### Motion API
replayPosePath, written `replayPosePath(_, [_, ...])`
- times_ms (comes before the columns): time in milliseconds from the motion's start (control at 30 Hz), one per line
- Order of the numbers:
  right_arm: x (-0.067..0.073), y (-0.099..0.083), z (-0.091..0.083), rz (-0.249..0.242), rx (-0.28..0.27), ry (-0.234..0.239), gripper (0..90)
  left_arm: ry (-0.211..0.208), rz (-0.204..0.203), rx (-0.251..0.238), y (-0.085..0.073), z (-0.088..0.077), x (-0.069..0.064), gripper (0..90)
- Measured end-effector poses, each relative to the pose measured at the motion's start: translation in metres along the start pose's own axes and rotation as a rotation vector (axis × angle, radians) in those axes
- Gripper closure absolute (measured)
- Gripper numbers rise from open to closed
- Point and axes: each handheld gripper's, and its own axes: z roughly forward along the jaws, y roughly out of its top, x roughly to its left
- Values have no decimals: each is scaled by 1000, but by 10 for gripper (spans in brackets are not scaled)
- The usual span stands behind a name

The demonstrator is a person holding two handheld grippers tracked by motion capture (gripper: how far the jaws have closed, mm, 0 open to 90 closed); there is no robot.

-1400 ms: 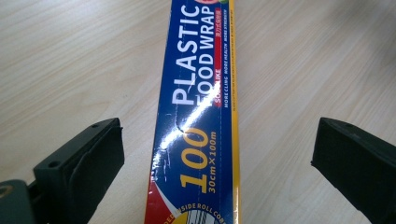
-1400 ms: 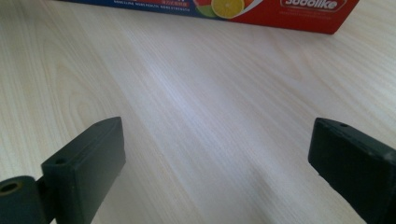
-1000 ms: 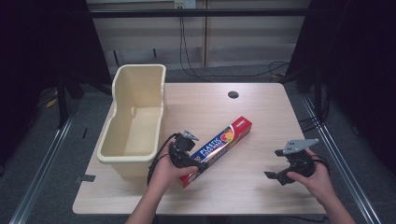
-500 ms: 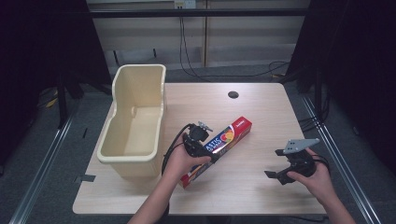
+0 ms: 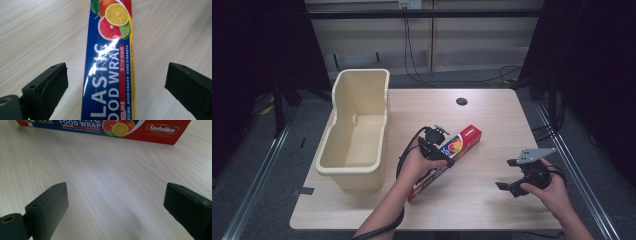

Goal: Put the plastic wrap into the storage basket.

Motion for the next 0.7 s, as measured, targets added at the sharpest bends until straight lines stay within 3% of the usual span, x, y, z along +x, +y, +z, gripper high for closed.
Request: replayPosePath(700, [0, 1, 2, -10, 5, -2, 62, 4, -8, 62, 10, 23, 9, 55])
